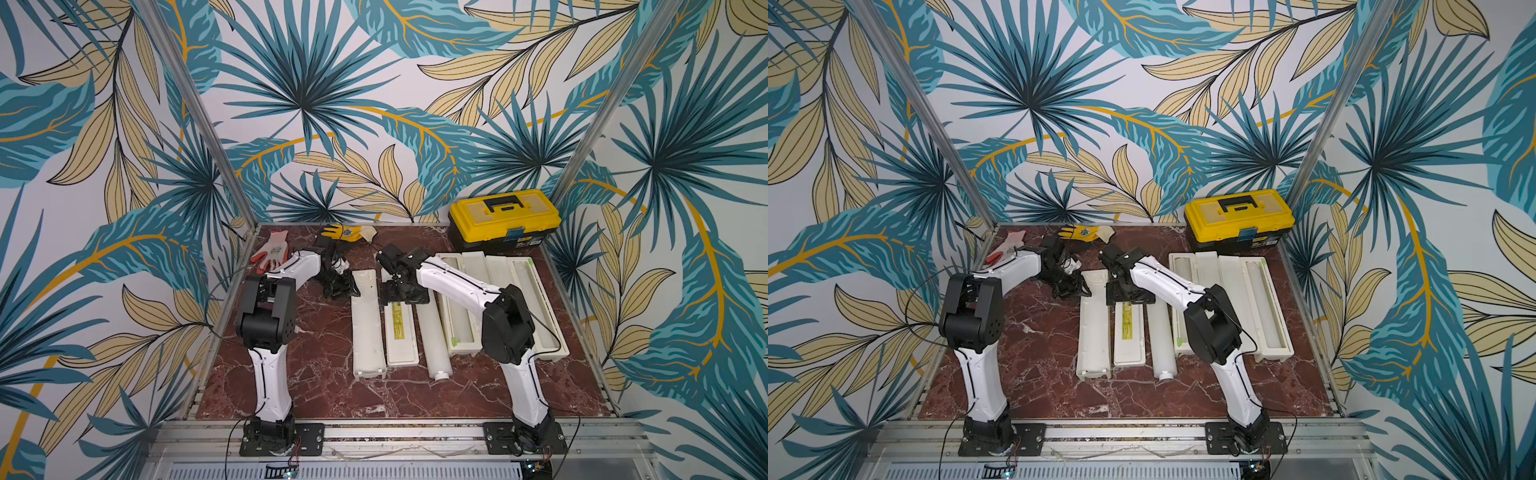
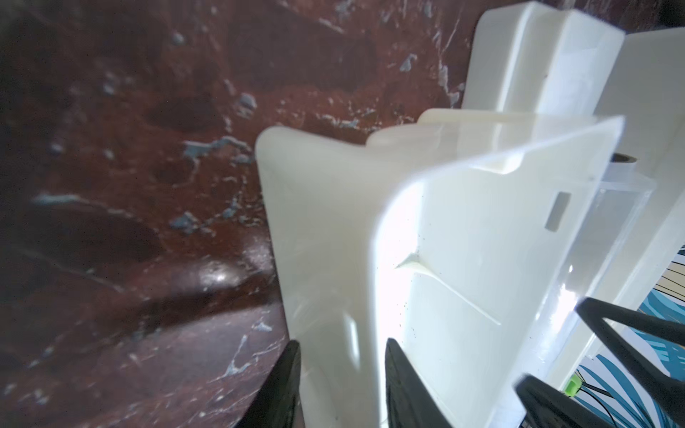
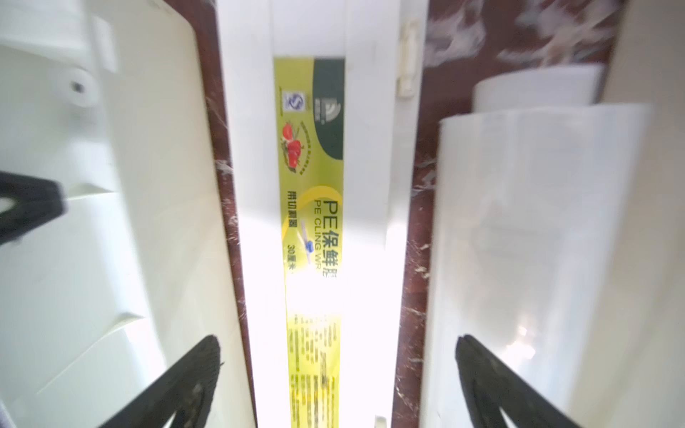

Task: Put plastic wrap rolls into dispensers
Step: Place the lid at the center of the board, then pick up the plastic wrap from the center of the board, then adjust the plastic wrap cutting box at the center of the board.

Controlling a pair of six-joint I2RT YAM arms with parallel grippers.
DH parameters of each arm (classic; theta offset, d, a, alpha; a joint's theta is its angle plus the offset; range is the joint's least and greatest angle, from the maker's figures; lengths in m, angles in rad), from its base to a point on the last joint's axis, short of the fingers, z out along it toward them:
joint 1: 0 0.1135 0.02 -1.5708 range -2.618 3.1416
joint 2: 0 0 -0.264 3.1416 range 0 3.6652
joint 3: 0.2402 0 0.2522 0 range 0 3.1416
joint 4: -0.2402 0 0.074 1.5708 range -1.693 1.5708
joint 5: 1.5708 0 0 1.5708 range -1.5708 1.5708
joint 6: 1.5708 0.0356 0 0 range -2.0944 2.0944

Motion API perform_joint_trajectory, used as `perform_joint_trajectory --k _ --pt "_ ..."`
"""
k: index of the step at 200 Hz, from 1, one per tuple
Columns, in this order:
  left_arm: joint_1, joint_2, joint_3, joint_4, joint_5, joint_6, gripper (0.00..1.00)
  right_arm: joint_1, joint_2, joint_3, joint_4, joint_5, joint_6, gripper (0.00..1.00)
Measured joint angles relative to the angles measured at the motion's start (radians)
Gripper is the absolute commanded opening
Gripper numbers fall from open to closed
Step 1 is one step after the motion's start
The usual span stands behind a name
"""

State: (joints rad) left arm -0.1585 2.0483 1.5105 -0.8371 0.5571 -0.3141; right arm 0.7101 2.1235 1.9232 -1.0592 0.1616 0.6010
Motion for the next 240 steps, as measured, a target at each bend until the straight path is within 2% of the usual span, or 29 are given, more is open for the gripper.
perform_joint_trajectory --k 32,57,87,111,128,149,204,214,240 --pt "-0.012 0.006 0.013 0.013 0.008 -0.017 0.39 -0.050 -0.065 -0.005 -0.061 0.052 -0.053 0.92" --pt "-0.015 0.016 0.012 0.023 0.014 -0.031 0.39 -0.083 -0.061 -0.077 -0.065 0.058 -0.063 0.85" --pt "-0.015 0.017 0.010 0.035 0.017 -0.037 0.39 -0.077 -0.025 -0.125 -0.065 0.060 -0.056 0.80" --pt "-0.015 0.017 -0.002 0.043 0.023 -0.039 0.39 -0.076 0.003 -0.154 -0.064 0.058 -0.052 0.81" --pt "-0.015 0.017 -0.016 0.053 0.028 -0.047 0.40 -0.076 0.023 -0.160 -0.063 0.061 -0.047 0.89" --pt "-0.014 0.017 -0.044 0.077 0.037 -0.069 0.39 -0.074 0.058 -0.163 -0.056 0.066 -0.031 0.90" --pt "-0.003 0.012 -0.105 0.145 0.062 -0.129 0.39 -0.070 0.080 -0.196 -0.013 0.077 0.006 0.78" --pt "-0.003 0.005 -0.117 0.159 0.066 -0.141 0.39 -0.070 0.076 -0.206 -0.003 0.074 0.008 0.74" --pt "-0.003 -0.014 -0.156 0.192 0.076 -0.170 0.39 -0.075 0.051 -0.243 0.032 0.061 0.024 0.56"
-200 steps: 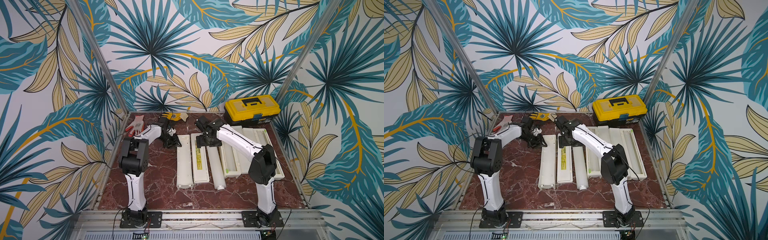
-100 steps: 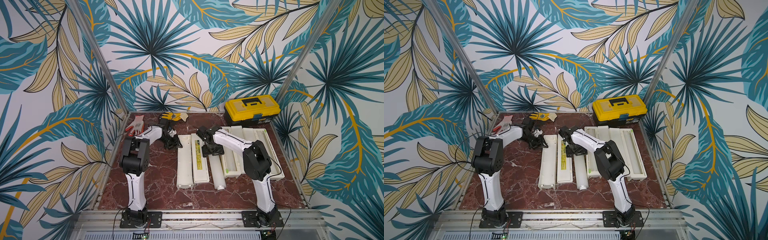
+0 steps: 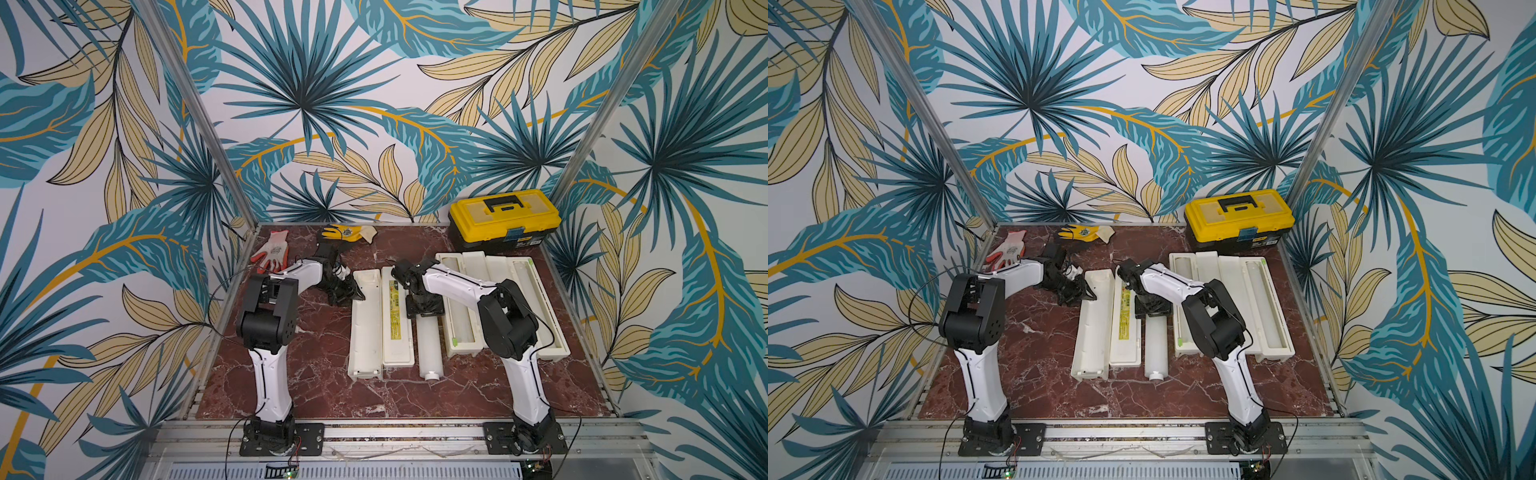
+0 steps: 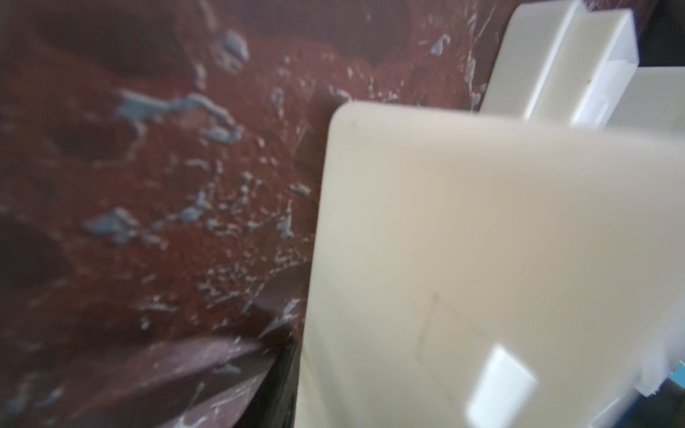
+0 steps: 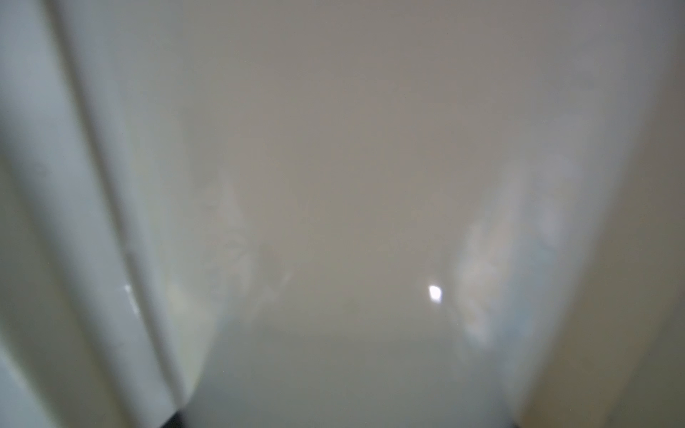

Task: Put plastic wrap rolls into dispensers
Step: Adjust the plastic wrap cutting box at the center of the board.

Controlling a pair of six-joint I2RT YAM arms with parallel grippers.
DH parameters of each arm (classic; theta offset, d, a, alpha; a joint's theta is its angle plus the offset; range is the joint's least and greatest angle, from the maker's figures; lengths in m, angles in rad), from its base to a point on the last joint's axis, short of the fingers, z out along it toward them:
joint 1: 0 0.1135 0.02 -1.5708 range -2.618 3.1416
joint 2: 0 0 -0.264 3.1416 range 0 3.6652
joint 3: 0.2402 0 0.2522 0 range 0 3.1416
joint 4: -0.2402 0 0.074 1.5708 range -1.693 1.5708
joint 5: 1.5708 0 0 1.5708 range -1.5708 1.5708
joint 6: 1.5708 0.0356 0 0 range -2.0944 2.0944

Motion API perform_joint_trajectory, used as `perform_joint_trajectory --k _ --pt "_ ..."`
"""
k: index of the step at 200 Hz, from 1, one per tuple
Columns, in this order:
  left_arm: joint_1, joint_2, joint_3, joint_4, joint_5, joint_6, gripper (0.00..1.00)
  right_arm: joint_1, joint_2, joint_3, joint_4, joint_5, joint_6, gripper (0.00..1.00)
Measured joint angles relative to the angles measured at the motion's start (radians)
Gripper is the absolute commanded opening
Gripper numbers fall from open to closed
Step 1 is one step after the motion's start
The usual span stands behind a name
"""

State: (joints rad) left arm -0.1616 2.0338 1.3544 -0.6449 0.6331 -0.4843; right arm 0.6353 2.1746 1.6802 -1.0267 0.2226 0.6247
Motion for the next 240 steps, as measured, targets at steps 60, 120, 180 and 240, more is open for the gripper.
perform_joint_trajectory --k 60,120,180,240 --pt "0.000 -0.047 -0.085 0.080 0.012 -0.092 0.38 -0.004 -0.055 -0.023 0.004 -0.031 -0.012 0.46" --pt "-0.043 -0.084 -0.092 0.127 -0.018 -0.208 0.49 -0.010 -0.190 0.164 -0.097 -0.037 -0.071 0.46" --pt "-0.053 -0.107 -0.092 0.133 -0.069 -0.225 0.49 -0.019 -0.201 0.183 -0.124 -0.083 -0.095 0.45" --pt "-0.025 -0.269 -0.102 0.057 -0.162 -0.105 0.72 -0.013 -0.190 0.216 -0.108 -0.189 -0.065 0.44"
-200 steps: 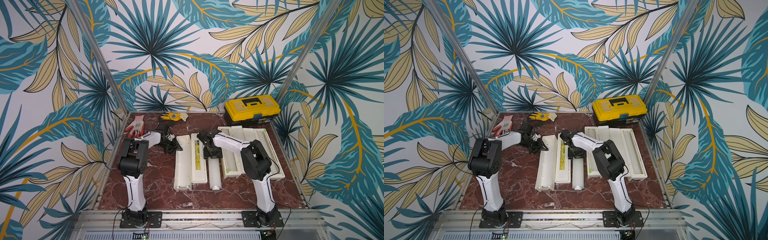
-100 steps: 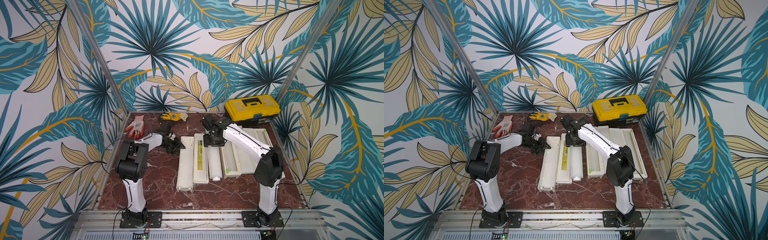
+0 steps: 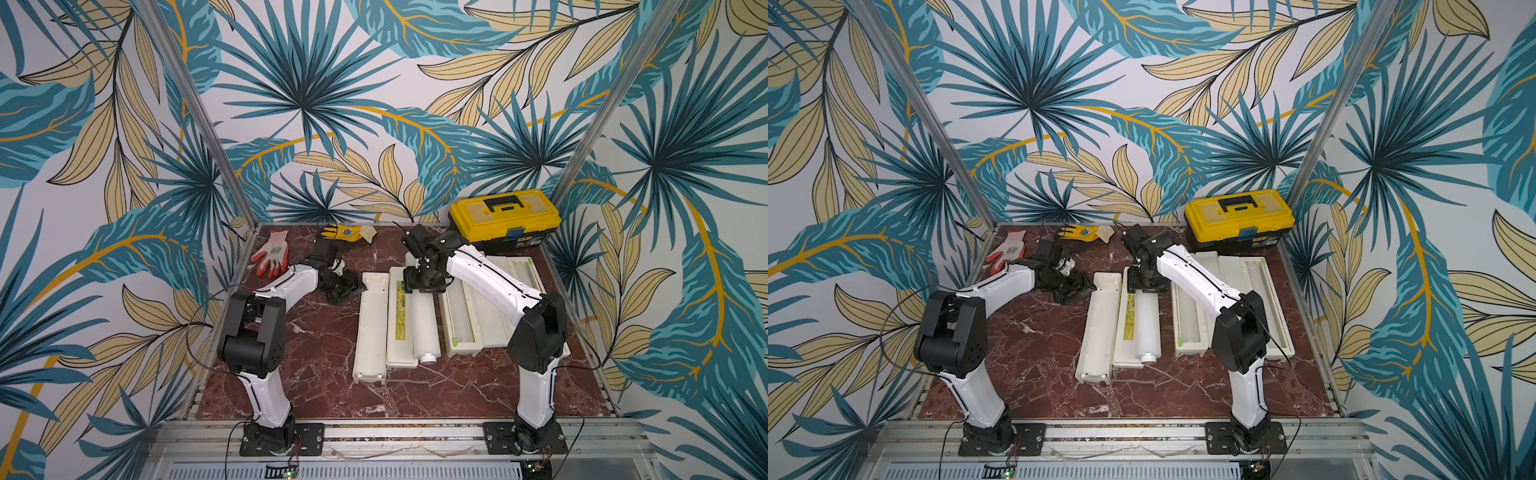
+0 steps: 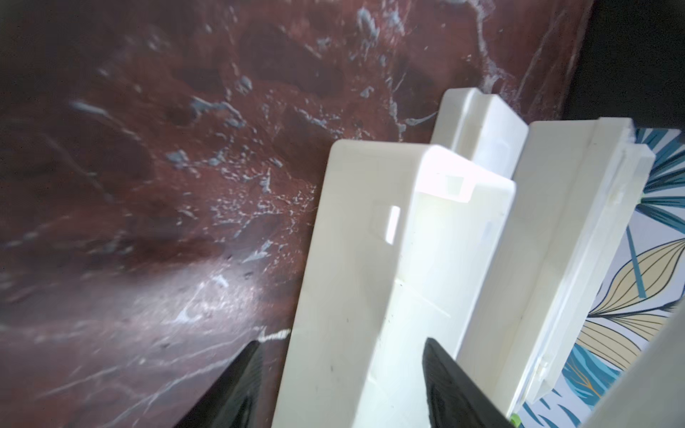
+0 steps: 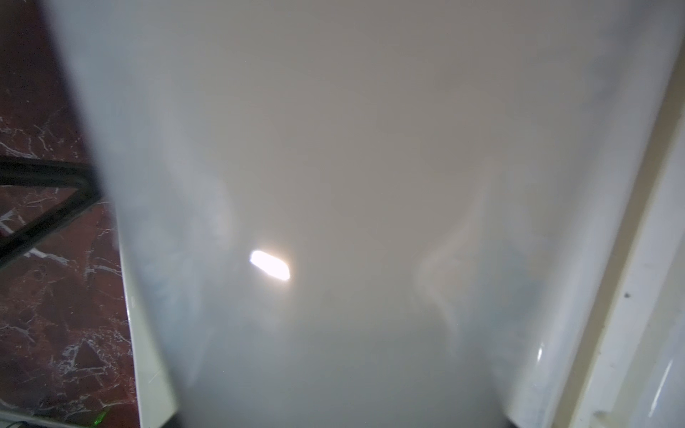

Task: Put plastic wrap rolls into dispensers
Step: Adjust the plastic wrap cutting box at the center of the board, then place the plastic wrap into the plastic wrap cutting box.

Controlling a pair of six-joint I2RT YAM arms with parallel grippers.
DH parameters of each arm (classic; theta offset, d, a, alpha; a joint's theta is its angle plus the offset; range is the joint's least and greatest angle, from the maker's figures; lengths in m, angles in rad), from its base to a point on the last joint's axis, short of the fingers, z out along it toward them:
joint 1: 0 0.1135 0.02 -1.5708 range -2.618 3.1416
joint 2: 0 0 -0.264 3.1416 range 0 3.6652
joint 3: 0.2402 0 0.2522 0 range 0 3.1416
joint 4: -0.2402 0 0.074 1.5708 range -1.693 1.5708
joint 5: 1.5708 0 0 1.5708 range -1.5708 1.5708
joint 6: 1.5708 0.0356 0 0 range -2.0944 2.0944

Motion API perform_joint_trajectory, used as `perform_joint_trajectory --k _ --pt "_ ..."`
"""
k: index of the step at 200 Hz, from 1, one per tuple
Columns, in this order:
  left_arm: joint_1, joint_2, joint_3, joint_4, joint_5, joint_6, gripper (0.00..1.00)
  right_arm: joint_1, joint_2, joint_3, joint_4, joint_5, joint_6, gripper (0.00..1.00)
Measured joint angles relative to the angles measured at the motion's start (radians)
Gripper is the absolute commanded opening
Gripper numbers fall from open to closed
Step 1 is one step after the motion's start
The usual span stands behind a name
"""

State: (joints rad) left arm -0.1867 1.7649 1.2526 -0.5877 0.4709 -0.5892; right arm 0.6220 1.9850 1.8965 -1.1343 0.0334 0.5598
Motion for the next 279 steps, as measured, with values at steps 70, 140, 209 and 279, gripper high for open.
perform_joint_trajectory --k 70,140,209,279 --pt "0.111 -0.027 -0.158 -0.080 0.010 0.099 0.60 0.114 0.145 0.148 0.084 -0.074 0.133 0.41" --pt "0.059 -0.026 -0.289 -0.063 0.148 0.114 0.49 0.177 0.303 0.275 0.143 -0.109 0.222 0.40" --pt "-0.013 -0.026 -0.310 -0.026 0.198 0.094 0.50 0.174 0.343 0.274 0.077 -0.051 0.238 0.40" --pt "0.086 -0.028 -0.282 -0.021 0.198 0.082 0.54 0.174 0.342 0.261 0.042 -0.004 0.230 0.41"
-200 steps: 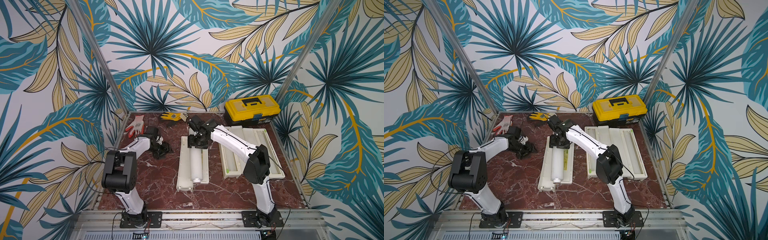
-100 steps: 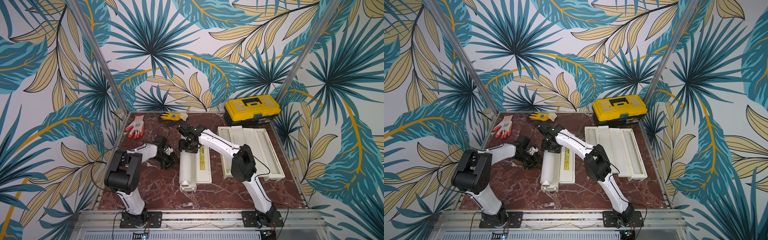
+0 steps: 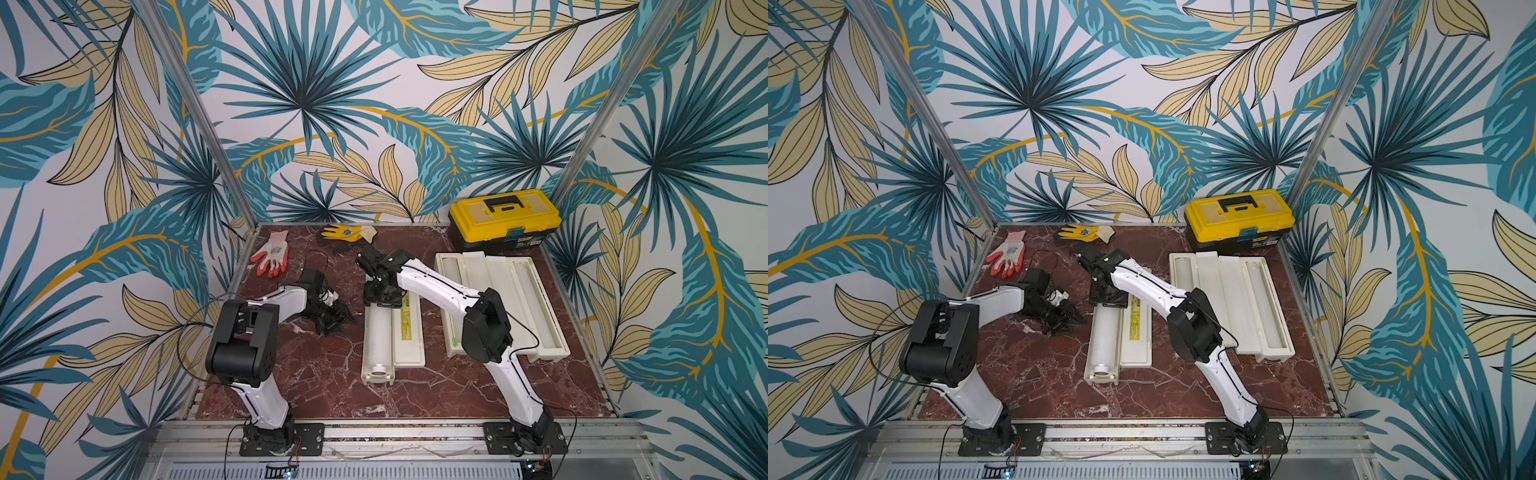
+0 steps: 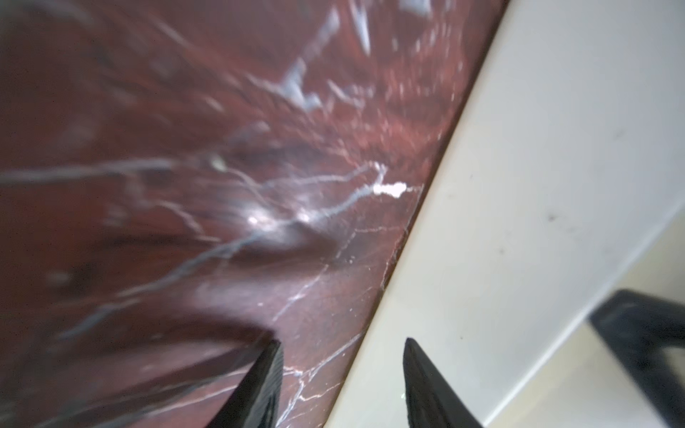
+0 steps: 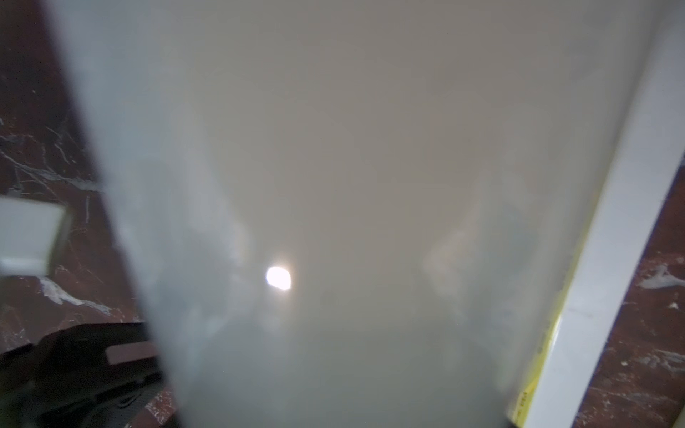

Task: Put plastic wrap rolls into dispensers
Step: Place the plastic wrap into the plastic wrap cutting box.

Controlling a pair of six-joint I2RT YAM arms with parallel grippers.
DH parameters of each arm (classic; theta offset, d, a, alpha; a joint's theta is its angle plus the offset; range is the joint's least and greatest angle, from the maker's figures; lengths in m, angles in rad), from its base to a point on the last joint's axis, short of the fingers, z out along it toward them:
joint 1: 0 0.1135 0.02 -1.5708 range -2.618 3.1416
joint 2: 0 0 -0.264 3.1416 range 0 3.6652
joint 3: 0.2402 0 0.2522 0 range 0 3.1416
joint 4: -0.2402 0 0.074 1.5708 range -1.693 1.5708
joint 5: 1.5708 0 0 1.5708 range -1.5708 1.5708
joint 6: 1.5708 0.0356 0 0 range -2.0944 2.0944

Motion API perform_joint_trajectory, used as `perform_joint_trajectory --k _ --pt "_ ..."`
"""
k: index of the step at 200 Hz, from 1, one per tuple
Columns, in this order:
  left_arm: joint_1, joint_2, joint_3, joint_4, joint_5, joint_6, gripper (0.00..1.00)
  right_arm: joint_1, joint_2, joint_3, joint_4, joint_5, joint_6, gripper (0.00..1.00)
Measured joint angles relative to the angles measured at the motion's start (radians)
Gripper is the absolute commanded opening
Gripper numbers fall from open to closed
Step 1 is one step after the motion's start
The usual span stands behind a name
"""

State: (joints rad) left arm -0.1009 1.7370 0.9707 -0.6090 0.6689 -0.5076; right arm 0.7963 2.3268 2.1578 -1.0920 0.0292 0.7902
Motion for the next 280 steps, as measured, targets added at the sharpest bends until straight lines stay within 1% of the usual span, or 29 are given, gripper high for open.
perform_joint_trajectory --k 33,62,128,135,144,162,171,183,187,191,237,257,280 --pt "0.020 -0.009 0.062 0.000 -0.006 0.001 0.55 0.000 0.001 -0.011 -0.005 -0.006 0.003 0.41" --pt "0.026 -0.011 0.081 0.000 -0.008 0.002 0.55 0.000 0.002 -0.022 -0.003 -0.008 0.003 0.42" --pt "0.036 -0.011 0.100 -0.004 -0.022 0.002 0.56 0.000 0.065 -0.022 0.005 -0.008 0.007 0.48" --pt "0.037 -0.011 0.103 -0.003 -0.022 0.002 0.56 0.000 0.073 -0.022 0.007 -0.008 0.007 0.51" --pt "0.038 -0.010 0.106 -0.004 -0.023 0.002 0.56 0.000 0.081 -0.019 0.010 -0.002 0.007 0.57" --pt "0.038 -0.008 0.108 -0.004 -0.024 0.002 0.58 0.000 0.083 -0.012 0.006 -0.001 0.007 0.78" --pt "0.038 -0.008 0.108 -0.005 -0.026 0.003 0.60 0.000 0.083 -0.005 -0.001 -0.008 0.007 0.86" --pt "0.039 -0.006 0.108 -0.005 -0.028 0.003 0.61 -0.001 0.082 0.018 -0.028 -0.007 0.001 0.91" --pt "0.039 -0.005 0.108 -0.005 -0.028 0.004 0.61 -0.001 0.081 0.027 -0.038 -0.006 0.001 0.96" --pt "0.039 -0.004 0.108 -0.005 -0.029 0.004 0.61 -0.002 0.080 0.033 -0.045 -0.005 0.000 0.99" --pt "0.039 0.005 0.108 -0.005 -0.032 0.004 0.62 -0.005 0.064 0.113 -0.108 -0.011 -0.040 0.99" --pt "0.038 0.019 0.108 -0.004 -0.037 0.004 0.62 -0.002 0.029 0.127 -0.103 -0.021 -0.074 0.99" --pt "0.033 0.057 0.108 -0.005 -0.040 0.003 0.61 -0.002 -0.031 0.117 -0.118 0.013 -0.113 0.96"
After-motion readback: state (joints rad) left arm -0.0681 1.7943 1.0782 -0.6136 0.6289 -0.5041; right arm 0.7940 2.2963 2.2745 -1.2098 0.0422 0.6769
